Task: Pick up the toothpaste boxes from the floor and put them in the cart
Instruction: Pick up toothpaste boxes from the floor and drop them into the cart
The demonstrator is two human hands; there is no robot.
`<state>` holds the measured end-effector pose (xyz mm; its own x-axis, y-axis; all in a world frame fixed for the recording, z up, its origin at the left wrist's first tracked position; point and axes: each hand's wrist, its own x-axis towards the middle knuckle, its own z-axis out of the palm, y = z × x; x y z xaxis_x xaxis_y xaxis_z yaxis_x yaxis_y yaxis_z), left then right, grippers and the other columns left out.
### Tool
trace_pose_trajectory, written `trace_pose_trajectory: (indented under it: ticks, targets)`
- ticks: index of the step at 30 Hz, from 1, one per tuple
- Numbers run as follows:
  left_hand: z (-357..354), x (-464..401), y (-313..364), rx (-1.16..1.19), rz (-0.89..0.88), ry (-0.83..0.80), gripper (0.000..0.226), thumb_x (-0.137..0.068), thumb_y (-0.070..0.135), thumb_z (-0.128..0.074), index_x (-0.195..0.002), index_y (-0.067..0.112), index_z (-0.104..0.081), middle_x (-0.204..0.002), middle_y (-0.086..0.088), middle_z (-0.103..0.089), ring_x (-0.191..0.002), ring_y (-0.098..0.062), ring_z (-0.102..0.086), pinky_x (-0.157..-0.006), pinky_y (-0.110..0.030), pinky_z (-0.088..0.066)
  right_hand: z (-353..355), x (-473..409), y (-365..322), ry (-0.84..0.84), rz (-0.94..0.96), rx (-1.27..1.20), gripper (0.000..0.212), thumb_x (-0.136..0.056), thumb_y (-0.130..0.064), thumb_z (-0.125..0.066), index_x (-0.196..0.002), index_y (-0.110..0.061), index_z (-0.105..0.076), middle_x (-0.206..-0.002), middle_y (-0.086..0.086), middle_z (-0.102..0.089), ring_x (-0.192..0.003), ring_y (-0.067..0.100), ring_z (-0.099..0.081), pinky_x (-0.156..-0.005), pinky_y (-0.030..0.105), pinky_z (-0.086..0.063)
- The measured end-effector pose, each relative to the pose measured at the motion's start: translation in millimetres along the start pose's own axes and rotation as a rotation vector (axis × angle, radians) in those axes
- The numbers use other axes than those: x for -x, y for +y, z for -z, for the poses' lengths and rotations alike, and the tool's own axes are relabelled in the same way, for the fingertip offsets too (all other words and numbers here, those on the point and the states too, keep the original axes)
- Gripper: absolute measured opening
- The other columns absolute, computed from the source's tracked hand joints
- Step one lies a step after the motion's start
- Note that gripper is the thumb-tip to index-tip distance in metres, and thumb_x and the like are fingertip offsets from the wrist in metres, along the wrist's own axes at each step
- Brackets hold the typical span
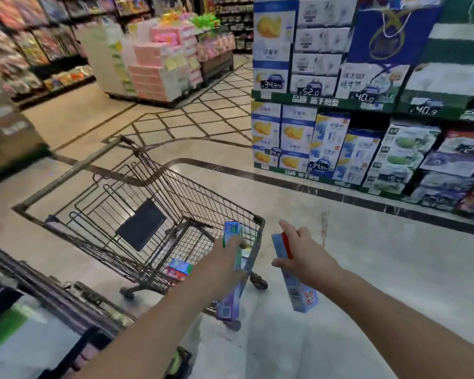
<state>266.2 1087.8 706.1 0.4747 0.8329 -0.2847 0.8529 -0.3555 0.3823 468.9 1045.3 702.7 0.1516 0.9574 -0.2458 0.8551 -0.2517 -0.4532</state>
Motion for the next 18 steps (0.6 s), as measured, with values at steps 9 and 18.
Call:
trace_pose_trajectory:
  ticks: [9, 18]
  targets:
    - [35, -96, -72, 0.096, 0.129, 0.059, 0.046, -0.094, 0.030, -0.062, -0.128, 0.038, -0.032, -0.112, -0.004, -0.038, -0.066, -0.019, -0.057, -0.053, -0.032, -0.047, -14, -138, -47, -0.150, 0.140, 0.039, 0.096, -0.084, -0.046, -0.072, -0.155, -0.030, -0.008, -0.139, 0.013, -0.034, -0.109, 0.034, -0.058, -0.087, 0.041, -0.051]
    - [72, -177, -182, 0.207, 0.324, 0.090, 0.042, -0.095, 0.031, -0.061, -0.121, 0.043, -0.030, -0.110, -0.004, -0.037, -0.068, -0.020, -0.062, -0.049, -0.030, -0.049, -51, -280, -117, -0.277, 0.234, 0.055, 0.100, -0.084, -0.043, -0.073, -0.156, -0.027, -0.006, -0.142, 0.017, -0.033, -0.115, 0.037, -0.054, -0.091, 0.040, -0.048]
